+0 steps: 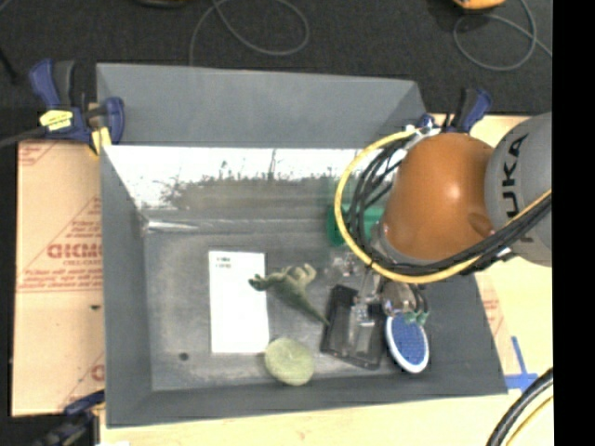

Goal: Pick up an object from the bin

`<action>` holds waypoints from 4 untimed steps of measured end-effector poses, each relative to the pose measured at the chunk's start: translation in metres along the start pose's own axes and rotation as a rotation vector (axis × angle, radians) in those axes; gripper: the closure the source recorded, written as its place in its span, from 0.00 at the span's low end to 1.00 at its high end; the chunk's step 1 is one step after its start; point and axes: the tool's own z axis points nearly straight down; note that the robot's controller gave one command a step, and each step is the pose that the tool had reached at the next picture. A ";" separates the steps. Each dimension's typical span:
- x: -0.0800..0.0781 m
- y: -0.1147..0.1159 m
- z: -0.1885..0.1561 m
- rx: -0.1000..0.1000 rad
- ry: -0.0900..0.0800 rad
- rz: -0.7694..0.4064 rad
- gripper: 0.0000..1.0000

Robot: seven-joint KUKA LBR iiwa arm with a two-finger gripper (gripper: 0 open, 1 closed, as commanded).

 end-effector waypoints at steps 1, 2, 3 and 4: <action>-0.002 0.000 -0.004 0.000 -0.009 0.000 0.00; -0.029 0.005 0.044 -0.001 -0.012 0.125 0.00; -0.078 0.027 0.115 0.001 -0.018 0.023 0.00; -0.089 0.031 0.146 -0.002 -0.014 0.079 0.00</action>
Offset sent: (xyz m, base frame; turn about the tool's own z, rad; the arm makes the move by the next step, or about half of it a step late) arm 0.0700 0.0144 -0.1278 0.3269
